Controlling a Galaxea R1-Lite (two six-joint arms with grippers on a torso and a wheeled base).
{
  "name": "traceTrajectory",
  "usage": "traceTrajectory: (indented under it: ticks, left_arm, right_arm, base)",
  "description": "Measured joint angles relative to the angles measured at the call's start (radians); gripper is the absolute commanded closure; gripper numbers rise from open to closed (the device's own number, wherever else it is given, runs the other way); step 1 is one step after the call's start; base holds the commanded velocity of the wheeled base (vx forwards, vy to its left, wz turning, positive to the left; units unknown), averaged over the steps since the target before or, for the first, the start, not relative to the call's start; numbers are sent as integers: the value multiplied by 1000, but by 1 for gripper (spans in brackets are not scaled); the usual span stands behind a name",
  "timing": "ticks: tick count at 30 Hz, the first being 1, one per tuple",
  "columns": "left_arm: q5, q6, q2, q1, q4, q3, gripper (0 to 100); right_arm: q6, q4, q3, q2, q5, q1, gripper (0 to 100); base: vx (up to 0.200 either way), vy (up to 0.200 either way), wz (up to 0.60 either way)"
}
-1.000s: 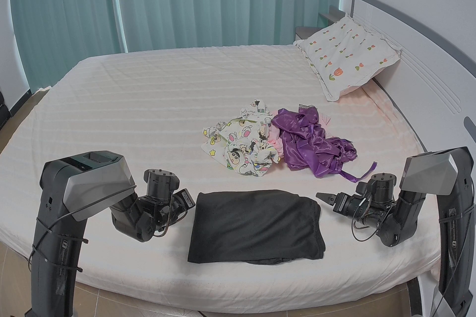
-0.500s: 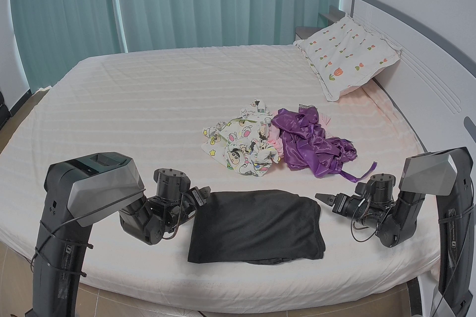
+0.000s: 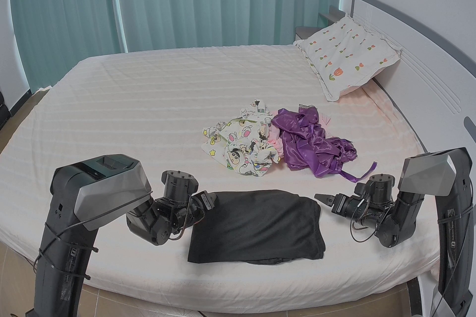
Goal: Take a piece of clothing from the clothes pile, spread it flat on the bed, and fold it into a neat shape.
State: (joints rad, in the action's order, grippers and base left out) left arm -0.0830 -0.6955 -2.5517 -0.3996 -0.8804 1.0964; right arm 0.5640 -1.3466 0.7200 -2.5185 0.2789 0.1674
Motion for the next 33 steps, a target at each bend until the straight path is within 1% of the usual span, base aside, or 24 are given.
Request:
traceTrajectory:
  ticks: [4,11,24,25,33]
  left_arm:
    - [-8,1,-6,2,-6,3,100]
    - [-64,-3,-7,21,-43,7,100]
    - [-66,-3,-14,59,-40,0,100]
    - [-66,-3,-14,61,-38,0,0]
    - [-60,-6,-12,64,-37,-18,0]
  right_arm:
    - [0,0,-1,0,0,0,0]
    - [0,-1,-2,-2,0,0,0]
    - [0,-1,-5,-2,0,-1,0]
    - [0,-1,-5,-2,0,-1,0]
    - [0,-3,-5,-1,0,-1,0]
  base:
    - [0,0,0]
    - [0,0,0]
    - [0,0,0]
    - [0,0,0]
    - [0,0,0]
